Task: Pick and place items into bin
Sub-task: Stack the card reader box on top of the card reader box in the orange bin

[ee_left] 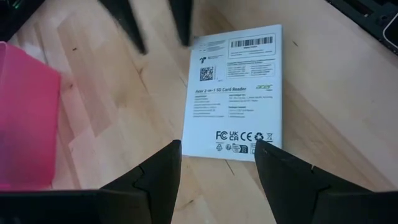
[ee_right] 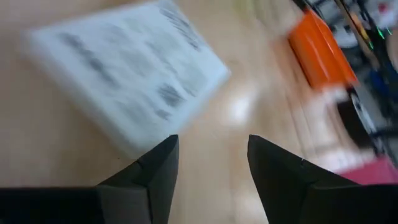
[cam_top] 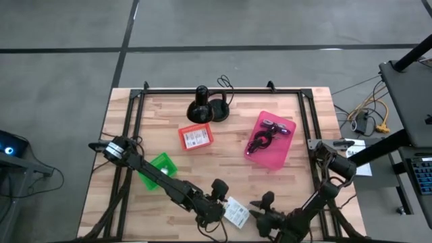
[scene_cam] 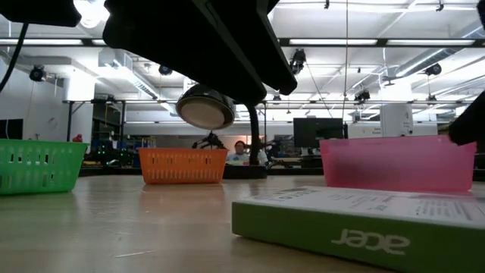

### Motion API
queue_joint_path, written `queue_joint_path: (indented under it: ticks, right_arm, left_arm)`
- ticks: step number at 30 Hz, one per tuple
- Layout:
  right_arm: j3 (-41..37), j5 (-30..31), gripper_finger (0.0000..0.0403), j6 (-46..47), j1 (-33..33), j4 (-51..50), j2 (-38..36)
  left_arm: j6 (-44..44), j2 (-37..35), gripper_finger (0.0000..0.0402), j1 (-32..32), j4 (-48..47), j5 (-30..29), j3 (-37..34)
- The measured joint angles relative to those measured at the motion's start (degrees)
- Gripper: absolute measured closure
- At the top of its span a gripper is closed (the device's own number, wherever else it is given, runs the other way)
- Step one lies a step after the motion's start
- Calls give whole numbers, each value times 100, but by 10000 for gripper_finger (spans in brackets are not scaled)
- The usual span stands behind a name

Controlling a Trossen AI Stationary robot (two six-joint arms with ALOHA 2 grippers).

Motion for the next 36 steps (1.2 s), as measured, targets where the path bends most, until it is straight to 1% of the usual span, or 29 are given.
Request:
queue_joint_path:
  ticks: [2, 3, 5, 6, 8, 10, 12, 15, 16, 20, 26, 29, 31, 36]
  right_arm:
    - [-33, 44, 231, 816, 0, -340, -47]
    - [-50, 162, 235, 1187, 4, -429, -69]
    - [-50, 213, 245, 1769, 25, -313, -115]
    - [-41, 266, 251, 1902, 64, -216, -144]
    - [-23, 321, 264, 1978, 179, 46, -168]
    - [-12, 300, 284, 1832, 275, 373, -168]
    - [10, 300, 314, 1557, 345, 827, -168]
    - [14, 287, 374, 1107, 367, 1535, -143]
    - [15, 273, 383, 1028, 369, 1731, -117]
    - [3, 96, 393, 1001, 374, 1939, -3]
    - [-14, 61, 394, 1089, 348, 2154, 129]
    - [-12, -264, 394, 1070, 311, 2341, 242]
    - [-12, -373, 394, 1071, 284, 2400, 328]
    - [-20, -325, 394, 1129, 251, 2414, 365]
  left_arm:
    - [0, 0, 212, 0, 0, -5, -1]
    - [0, 0, 212, 0, 0, -6, -2]
    - [3, 0, 212, 0, -8, -28, -2]
    - [7, 0, 212, 0, -22, -54, -2]
    - [7, 0, 212, 2, -78, -109, -4]
    - [7, 0, 212, 2, -119, -138, -4]
    - [7, 0, 212, 2, -171, -151, -7]
    - [9, 0, 212, 2, -202, -184, -17]
    - [14, 0, 212, 4, -199, -197, -28]
    - [59, 0, 212, 4, -203, -315, -72]
    - [59, 0, 212, 15, -205, -361, -74]
    - [58, 0, 212, 39, -273, -393, -74]
    - [57, 0, 212, 55, -331, -394, -85]
    - [57, 0, 212, 81, -330, -394, -94]
